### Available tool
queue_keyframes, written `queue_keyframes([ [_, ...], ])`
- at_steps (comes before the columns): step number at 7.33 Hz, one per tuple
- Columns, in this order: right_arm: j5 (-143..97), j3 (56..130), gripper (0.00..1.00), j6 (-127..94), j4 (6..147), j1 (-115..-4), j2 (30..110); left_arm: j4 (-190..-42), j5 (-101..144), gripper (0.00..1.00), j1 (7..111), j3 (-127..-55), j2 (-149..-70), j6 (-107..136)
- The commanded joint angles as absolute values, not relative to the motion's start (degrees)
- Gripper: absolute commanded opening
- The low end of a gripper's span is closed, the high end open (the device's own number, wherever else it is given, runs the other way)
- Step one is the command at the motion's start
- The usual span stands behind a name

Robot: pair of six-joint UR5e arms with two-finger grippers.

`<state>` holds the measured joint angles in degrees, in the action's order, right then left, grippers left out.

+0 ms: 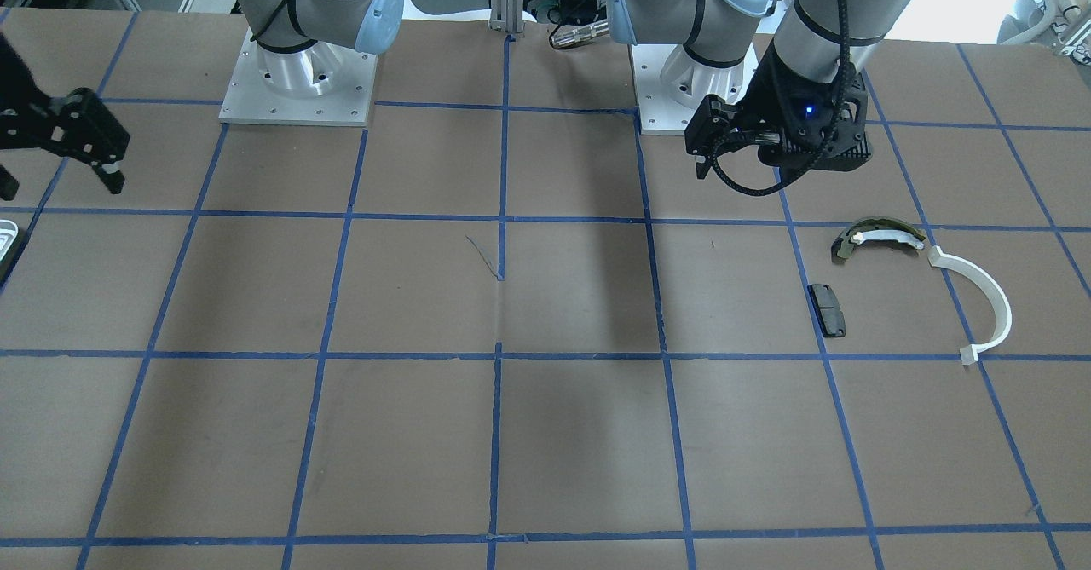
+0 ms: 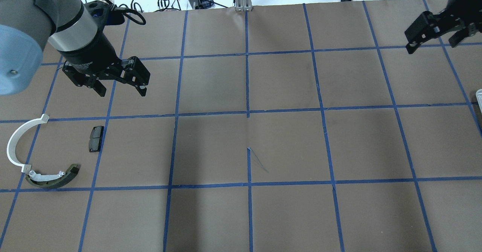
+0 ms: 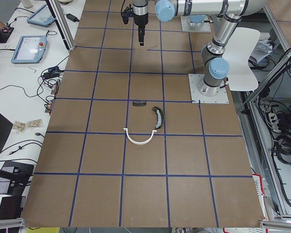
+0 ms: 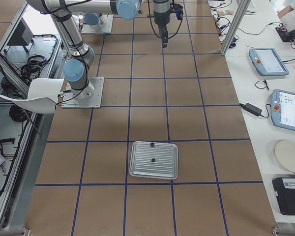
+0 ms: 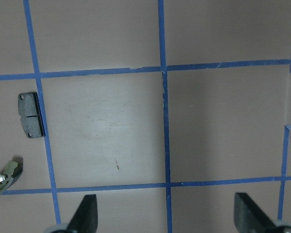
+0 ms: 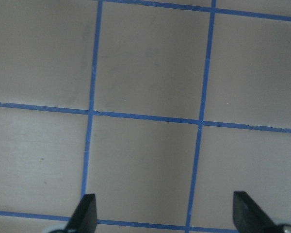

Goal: Place bearing gear from tray to pile

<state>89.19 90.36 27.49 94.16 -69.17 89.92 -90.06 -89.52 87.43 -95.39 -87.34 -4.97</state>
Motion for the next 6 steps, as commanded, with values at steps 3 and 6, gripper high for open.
queue_keyframes([
  [3, 89.82, 90.35, 1.0, 46.72, 102.94, -47.6, 78.7, -89.56, -88.95, 1.0, 87.36, -95.45, -86.93, -5.01],
  [6, 89.82, 90.35, 1.0, 59.83, 118.08, -37.11, 65.08, -89.56, -89.3, 1.0, 87.36, -95.62, -87.01, -5.01],
])
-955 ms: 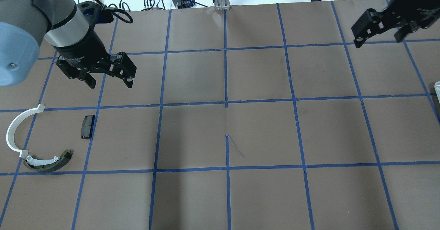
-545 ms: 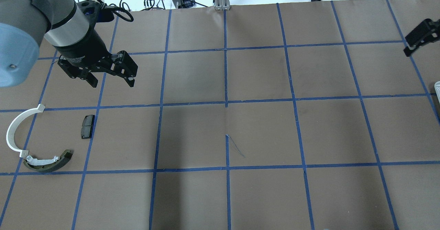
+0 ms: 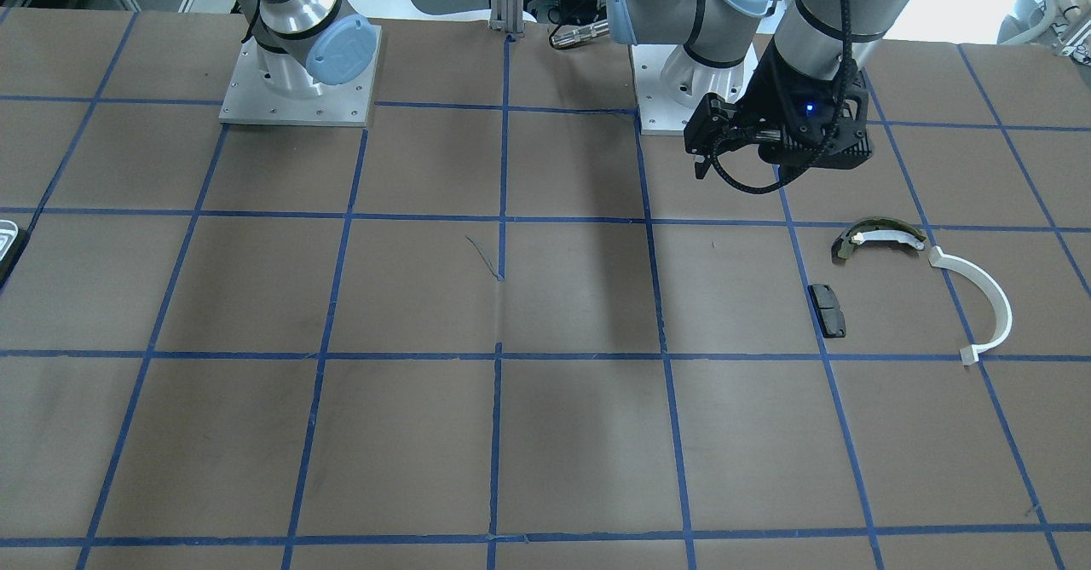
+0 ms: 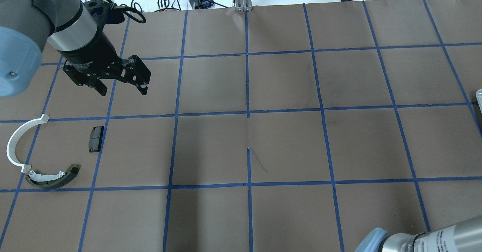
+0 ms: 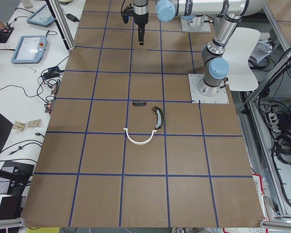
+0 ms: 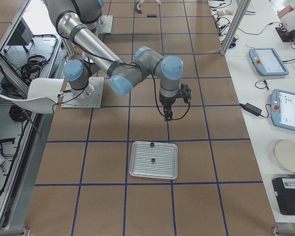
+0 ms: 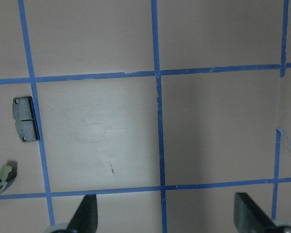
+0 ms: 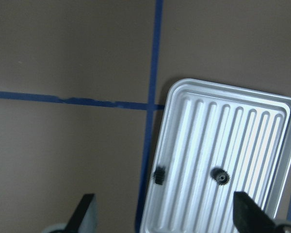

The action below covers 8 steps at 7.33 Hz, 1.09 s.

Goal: Place bearing gear from tray to pile

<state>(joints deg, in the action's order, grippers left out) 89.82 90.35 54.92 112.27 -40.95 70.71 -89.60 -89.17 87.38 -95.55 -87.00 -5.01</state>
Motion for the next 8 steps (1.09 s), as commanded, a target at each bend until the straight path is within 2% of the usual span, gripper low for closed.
queue_keyframes([
  [1, 90.0, 90.35, 1.0, 61.33, 121.0, -36.74, 62.86, -89.56, -89.21, 1.0, 87.36, -95.45, -87.1, -5.01],
  [3, 89.91, 90.44, 1.0, 62.14, 122.87, -34.37, 58.38, -89.56, -89.3, 1.0, 87.36, -95.54, -87.19, -5.01],
  [5, 90.0, 90.7, 1.0, 62.83, 122.87, -34.37, 57.22, -89.47, -89.21, 1.0, 87.36, -95.36, -87.1, -5.01],
  [7, 91.83, 92.36, 0.72, 62.84, 122.87, -34.37, 56.87, -88.34, -89.03, 1.0, 87.36, -95.45, -87.71, -5.01],
  [8, 95.59, 92.9, 0.65, 63.02, 124.52, -34.37, 56.78, -88.33, -89.03, 1.0, 87.36, -95.45, -87.63, -5.01],
])
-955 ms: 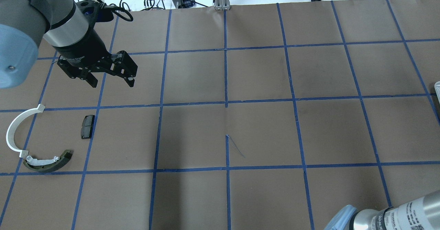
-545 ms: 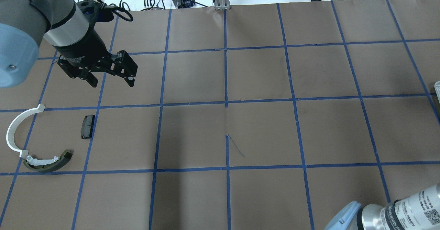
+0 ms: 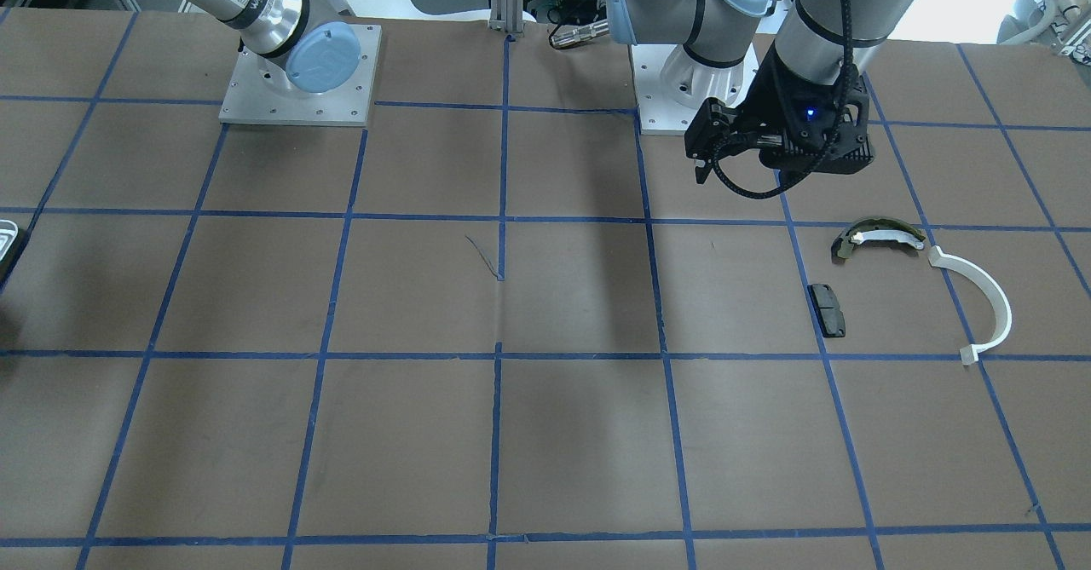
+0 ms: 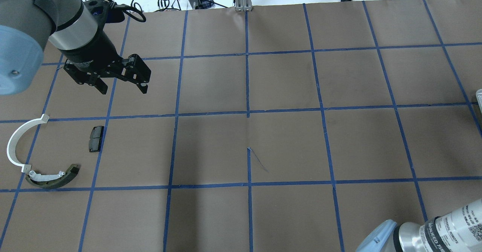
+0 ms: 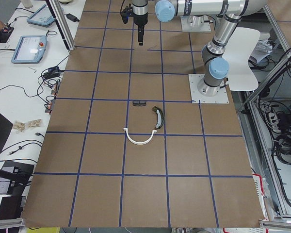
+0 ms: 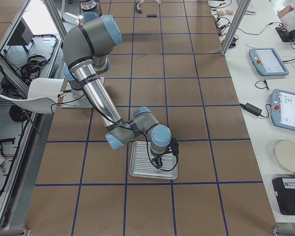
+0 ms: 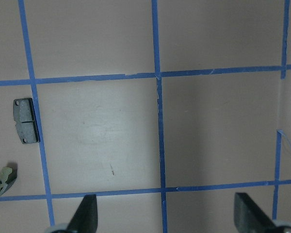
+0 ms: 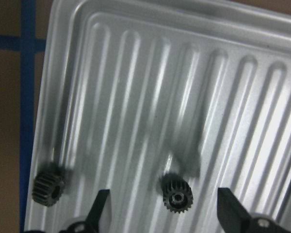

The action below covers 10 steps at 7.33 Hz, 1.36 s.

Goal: Place bearing gear from tray to pile

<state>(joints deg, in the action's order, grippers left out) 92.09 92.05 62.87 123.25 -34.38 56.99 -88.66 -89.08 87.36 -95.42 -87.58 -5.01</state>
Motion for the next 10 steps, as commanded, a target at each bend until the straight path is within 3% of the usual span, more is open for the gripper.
queue_keyframes([
  [1, 95.8, 93.16, 0.64, 63.37, 125.15, -34.37, 56.69, -88.33, -89.03, 1.0, 87.36, -95.54, -87.71, -5.01],
  [3, 95.8, 93.16, 0.58, 64.51, 126.03, -34.37, 56.6, -88.24, -89.12, 1.0, 87.36, -95.45, -88.06, -5.01],
  [5, 95.36, 93.34, 0.4, 64.34, 126.12, -34.37, 56.6, -88.15, -89.12, 1.0, 87.19, -95.45, -88.42, -5.1],
  [7, 95.1, 93.16, 0.33, 64.42, 127.44, -34.37, 55.9, -88.15, -89.12, 1.0, 87.19, -95.54, -88.33, -5.1],
  [9, 95.01, 93.16, 0.18, 64.16, 127.53, -34.37, 55.81, -88.15, -89.12, 1.0, 87.19, -95.54, -88.24, -5.01],
  [10, 94.92, 93.08, 0.04, 63.64, 127.62, -34.37, 56.42, -88.15, -89.21, 1.0, 87.19, -95.54, -88.33, -5.01],
])
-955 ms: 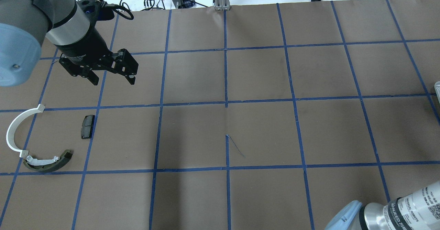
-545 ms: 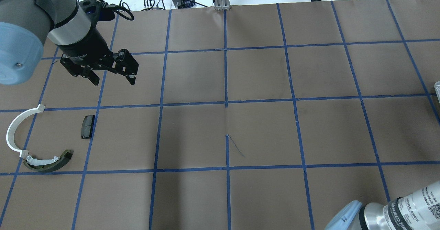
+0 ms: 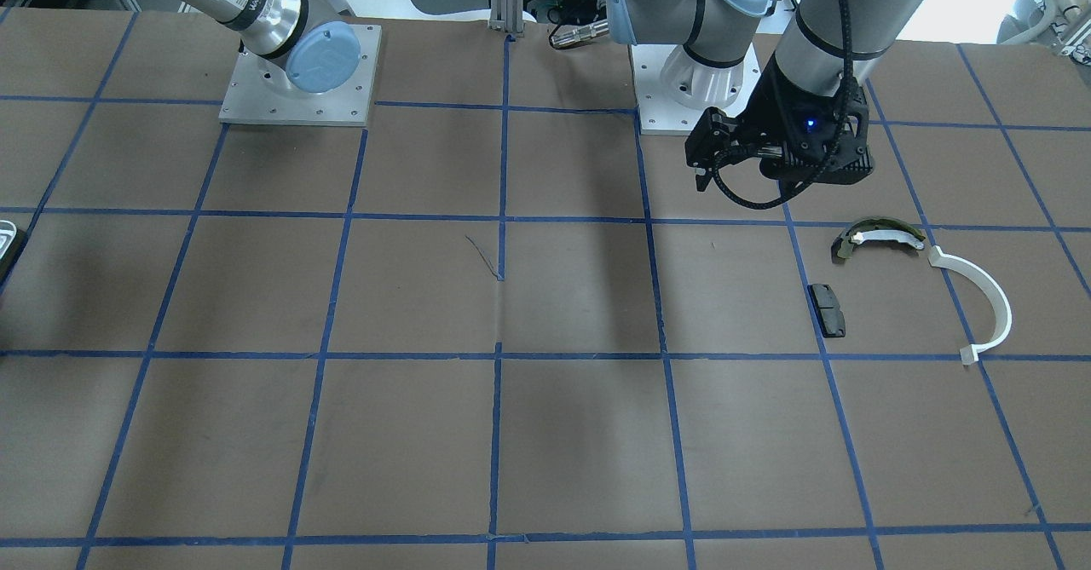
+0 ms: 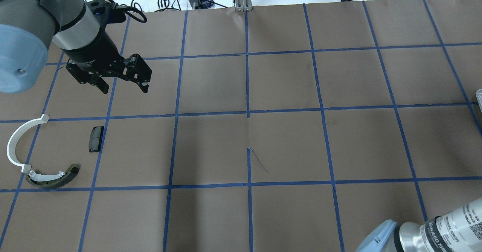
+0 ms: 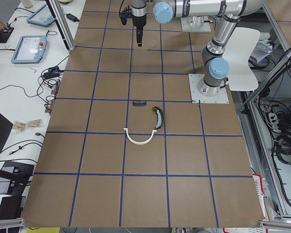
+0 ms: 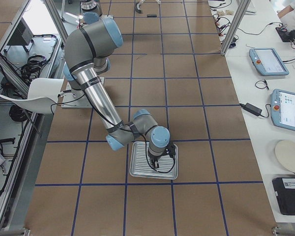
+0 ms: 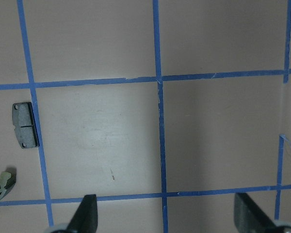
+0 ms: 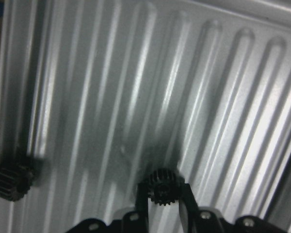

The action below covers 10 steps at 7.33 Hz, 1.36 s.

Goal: Place bearing gear from tray to pile

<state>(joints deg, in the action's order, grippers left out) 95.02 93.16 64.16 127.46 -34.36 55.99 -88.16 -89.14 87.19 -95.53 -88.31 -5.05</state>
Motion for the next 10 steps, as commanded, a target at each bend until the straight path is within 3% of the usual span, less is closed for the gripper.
queue_keyframes([
  [1, 94.92, 92.99, 0.0, 63.63, 127.36, -34.8, 57.73, -88.15, -89.21, 1.0, 87.19, -95.45, -88.33, -5.01],
  [3, 90.38, 94.04, 0.0, 62.41, 116.97, -38.82, 67.01, -88.15, -89.21, 1.0, 87.19, -95.54, -87.98, -5.01],
  [5, 90.18, 100.59, 0.0, 50.6, 114.78, -53.87, 74.77, -88.15, -89.21, 1.0, 87.01, -95.45, -87.98, -5.01],
  [10, 86.4, 103.62, 0.0, -5.05, 120.99, -99.14, 74.45, -87.98, -89.21, 1.0, 86.84, -95.54, -88.59, -4.92],
])
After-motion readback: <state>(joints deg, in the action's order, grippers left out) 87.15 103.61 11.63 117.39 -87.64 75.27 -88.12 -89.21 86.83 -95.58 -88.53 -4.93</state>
